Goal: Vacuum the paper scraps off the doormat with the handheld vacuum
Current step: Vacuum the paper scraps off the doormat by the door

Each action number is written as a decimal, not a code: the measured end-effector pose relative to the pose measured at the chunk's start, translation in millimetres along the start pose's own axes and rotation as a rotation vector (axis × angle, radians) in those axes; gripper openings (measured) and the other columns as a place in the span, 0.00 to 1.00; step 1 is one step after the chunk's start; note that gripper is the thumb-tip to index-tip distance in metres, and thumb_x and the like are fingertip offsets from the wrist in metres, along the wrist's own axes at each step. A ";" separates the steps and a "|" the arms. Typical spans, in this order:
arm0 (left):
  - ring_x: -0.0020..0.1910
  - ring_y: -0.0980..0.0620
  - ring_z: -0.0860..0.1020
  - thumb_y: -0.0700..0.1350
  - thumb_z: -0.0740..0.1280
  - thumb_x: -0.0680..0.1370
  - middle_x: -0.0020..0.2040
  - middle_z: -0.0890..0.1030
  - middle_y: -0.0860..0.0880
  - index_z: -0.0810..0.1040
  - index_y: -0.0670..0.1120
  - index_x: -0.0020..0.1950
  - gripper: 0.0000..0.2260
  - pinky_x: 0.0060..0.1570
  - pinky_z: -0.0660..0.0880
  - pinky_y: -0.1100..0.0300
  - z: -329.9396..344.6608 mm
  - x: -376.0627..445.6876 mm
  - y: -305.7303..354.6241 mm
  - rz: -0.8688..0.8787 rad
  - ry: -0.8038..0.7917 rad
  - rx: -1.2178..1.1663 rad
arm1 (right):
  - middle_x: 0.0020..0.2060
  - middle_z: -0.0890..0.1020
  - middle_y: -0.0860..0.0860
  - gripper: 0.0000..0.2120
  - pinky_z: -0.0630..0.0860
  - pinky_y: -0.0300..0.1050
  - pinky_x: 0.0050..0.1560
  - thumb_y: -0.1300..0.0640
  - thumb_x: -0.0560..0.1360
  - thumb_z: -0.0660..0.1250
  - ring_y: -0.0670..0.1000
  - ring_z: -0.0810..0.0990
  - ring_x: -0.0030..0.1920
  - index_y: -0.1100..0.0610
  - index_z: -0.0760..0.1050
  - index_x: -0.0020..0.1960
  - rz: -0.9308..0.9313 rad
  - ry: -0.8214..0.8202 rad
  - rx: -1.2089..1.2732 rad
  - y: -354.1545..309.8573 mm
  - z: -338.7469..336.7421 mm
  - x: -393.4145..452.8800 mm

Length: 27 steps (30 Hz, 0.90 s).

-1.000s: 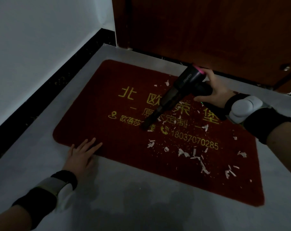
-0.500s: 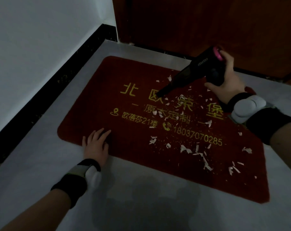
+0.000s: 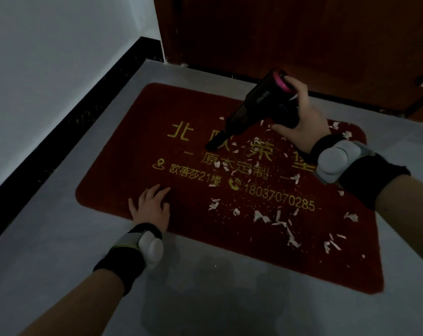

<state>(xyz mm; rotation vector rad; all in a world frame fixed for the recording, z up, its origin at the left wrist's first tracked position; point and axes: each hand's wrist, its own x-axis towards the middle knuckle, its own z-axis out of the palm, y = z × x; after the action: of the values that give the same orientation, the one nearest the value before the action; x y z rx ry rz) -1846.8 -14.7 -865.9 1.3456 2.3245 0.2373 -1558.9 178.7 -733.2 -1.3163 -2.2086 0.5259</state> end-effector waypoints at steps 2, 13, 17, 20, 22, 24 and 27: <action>0.76 0.49 0.51 0.45 0.56 0.81 0.76 0.57 0.54 0.63 0.58 0.73 0.21 0.73 0.40 0.41 -1.2 -0.6 -0.7 0.007 -0.023 0.023 | 0.47 0.77 0.49 0.41 0.76 0.48 0.44 0.59 0.72 0.71 0.50 0.78 0.42 0.47 0.49 0.75 0.007 0.002 0.010 1.8 1.2 0.2; 0.77 0.48 0.50 0.48 0.53 0.82 0.78 0.50 0.54 0.55 0.59 0.75 0.22 0.73 0.41 0.43 -26.2 -5.6 -15.2 0.117 -0.298 0.236 | 0.50 0.77 0.51 0.42 0.74 0.45 0.41 0.60 0.71 0.71 0.50 0.77 0.43 0.48 0.50 0.76 -0.086 -0.001 0.038 8.7 6.8 9.0; 0.76 0.51 0.51 0.48 0.52 0.82 0.77 0.53 0.56 0.56 0.60 0.75 0.21 0.74 0.41 0.45 -52.0 -13.9 -27.9 0.262 -0.327 0.332 | 0.53 0.78 0.53 0.42 0.75 0.48 0.45 0.59 0.71 0.72 0.52 0.78 0.46 0.47 0.49 0.76 -0.087 -0.050 0.032 0.1 11.4 15.7; 0.76 0.53 0.53 0.48 0.52 0.82 0.77 0.55 0.56 0.57 0.60 0.75 0.21 0.74 0.43 0.48 -85.6 -18.0 -44.7 0.288 -0.280 0.397 | 0.54 0.79 0.55 0.44 0.77 0.50 0.47 0.57 0.71 0.72 0.55 0.80 0.47 0.43 0.47 0.76 -0.051 -0.081 0.007 -8.4 16.7 18.0; 0.75 0.52 0.56 0.47 0.53 0.82 0.76 0.58 0.55 0.58 0.60 0.74 0.21 0.74 0.46 0.48 -99.7 -15.1 -57.5 0.226 -0.235 0.370 | 0.53 0.79 0.54 0.44 0.77 0.48 0.46 0.57 0.72 0.72 0.55 0.80 0.46 0.42 0.46 0.76 -0.048 -0.119 0.029 -17.1 23.3 21.6; 0.74 0.51 0.58 0.47 0.54 0.82 0.75 0.61 0.53 0.60 0.58 0.74 0.20 0.74 0.49 0.47 -98.5 -9.6 -71.8 0.172 -0.198 0.330 | 0.51 0.79 0.53 0.45 0.78 0.50 0.46 0.56 0.71 0.72 0.54 0.80 0.45 0.42 0.46 0.76 -0.070 -0.159 0.040 -27.4 29.8 23.8; 0.73 0.47 0.63 0.46 0.56 0.81 0.74 0.64 0.50 0.64 0.57 0.73 0.19 0.72 0.56 0.46 -81.5 2.1 -77.0 0.095 -0.177 0.181 | 0.49 0.78 0.51 0.45 0.78 0.50 0.48 0.56 0.71 0.72 0.55 0.80 0.46 0.42 0.46 0.76 -0.085 -0.195 0.032 -36.2 28.2 23.9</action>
<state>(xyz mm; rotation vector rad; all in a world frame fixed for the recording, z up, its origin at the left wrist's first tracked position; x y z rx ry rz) -1944.9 -46.6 -821.8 1.5000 2.1794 -0.0638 -1610.4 181.6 -729.8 -1.1935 -2.3908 0.6794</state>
